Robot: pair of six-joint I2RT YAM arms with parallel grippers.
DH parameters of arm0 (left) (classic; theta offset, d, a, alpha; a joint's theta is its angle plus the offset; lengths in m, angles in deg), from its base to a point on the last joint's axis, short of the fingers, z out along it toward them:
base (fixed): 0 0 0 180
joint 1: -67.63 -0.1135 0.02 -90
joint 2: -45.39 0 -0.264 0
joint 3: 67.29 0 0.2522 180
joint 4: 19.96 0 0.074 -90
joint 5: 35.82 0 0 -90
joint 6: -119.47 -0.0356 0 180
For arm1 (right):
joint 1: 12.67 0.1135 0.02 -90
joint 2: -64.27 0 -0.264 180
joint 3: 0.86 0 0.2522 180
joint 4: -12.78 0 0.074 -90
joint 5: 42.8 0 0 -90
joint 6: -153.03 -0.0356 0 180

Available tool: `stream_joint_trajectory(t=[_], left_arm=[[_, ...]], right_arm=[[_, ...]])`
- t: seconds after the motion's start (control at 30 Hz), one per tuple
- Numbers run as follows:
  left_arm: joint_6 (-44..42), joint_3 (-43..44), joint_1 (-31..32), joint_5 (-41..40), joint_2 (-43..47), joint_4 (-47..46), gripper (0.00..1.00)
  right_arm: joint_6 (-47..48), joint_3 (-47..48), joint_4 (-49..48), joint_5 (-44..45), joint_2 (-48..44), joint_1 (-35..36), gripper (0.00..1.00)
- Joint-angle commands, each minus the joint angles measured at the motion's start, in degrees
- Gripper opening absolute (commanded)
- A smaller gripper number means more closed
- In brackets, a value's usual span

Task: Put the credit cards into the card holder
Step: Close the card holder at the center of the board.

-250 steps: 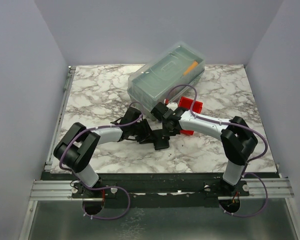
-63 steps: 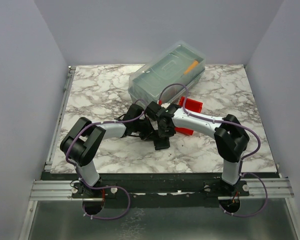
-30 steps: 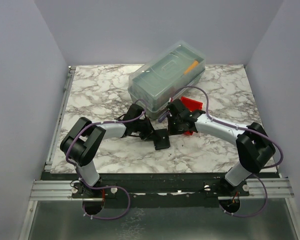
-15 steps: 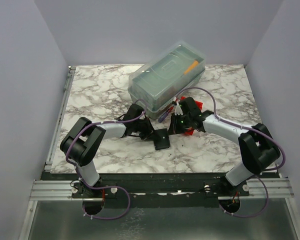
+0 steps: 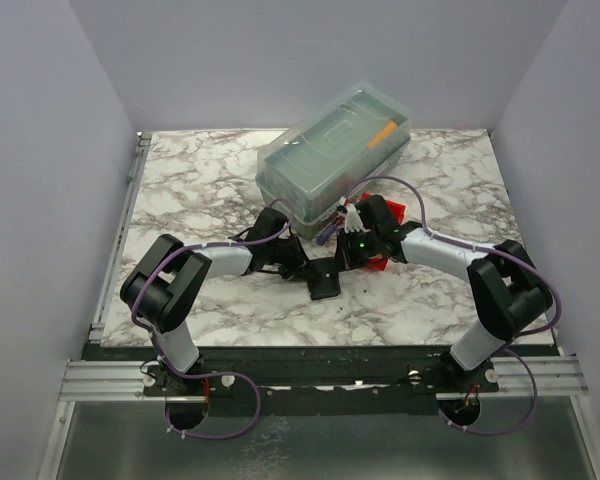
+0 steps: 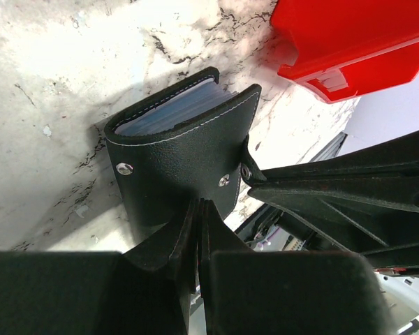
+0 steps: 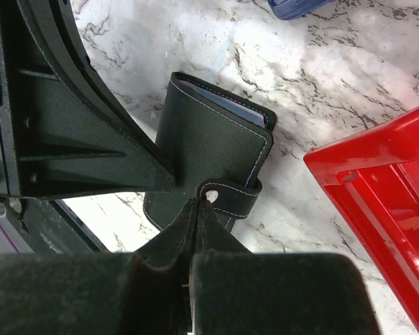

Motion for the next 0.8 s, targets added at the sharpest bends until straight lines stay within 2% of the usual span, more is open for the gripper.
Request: stream_joint_trajectory(t=[0.0,0.2,0.27,0.3,0.57,0.77], left_arm=[[-1.54,0.63,0.41,-0.41,-1.08,-2.53,0.08],[-1.51,0.79,0.45,-0.21,-1.1,-2.53,0.08],[-1.57,0.7,0.42,-0.21,-1.19,-2.47,0.08],[-1.56,0.75,0.45,-0.21,-1.22,-2.45,0.08],[-1.7,0.67,0.43,-0.19,-1.27,-2.46,0.08],[-1.79,0.59,0.44,-0.21,-1.27,-2.5,0.08]], right_arm=[[0.92,0.11,-1.05,-1.26,0.95,-0.21,0.0],[-0.88,1.32,2.41,4.67,-0.43,-0.05,0.02],[-2.28,2.12,4.23,7.35,-1.22,0.32,0.16],[-2.99,2.6,5.0,8.58,-1.71,0.7,0.19],[-8.27,7.49,11.0,17.35,-3.53,4.56,0.41],[-10.85,11.33,16.37,23.14,-0.61,6.63,0.42]])
